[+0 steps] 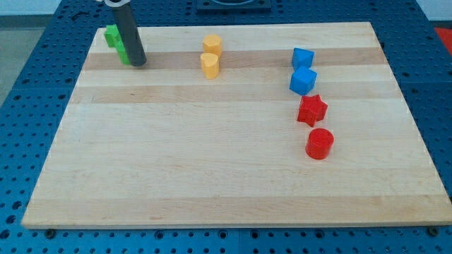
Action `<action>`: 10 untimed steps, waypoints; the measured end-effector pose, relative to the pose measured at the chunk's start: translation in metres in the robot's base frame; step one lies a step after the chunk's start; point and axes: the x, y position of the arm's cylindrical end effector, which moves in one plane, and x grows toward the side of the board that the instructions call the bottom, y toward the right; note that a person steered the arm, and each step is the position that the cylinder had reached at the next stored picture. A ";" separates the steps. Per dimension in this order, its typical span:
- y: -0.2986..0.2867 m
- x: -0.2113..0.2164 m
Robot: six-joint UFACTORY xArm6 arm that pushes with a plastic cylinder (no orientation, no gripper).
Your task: Push green circle below the green star
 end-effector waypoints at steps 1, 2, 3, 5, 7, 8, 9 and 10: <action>0.000 -0.003; 0.000 -0.007; -0.003 -0.015; -0.002 -0.024; -0.002 -0.035; -0.008 -0.035; -0.014 -0.035; 0.001 -0.030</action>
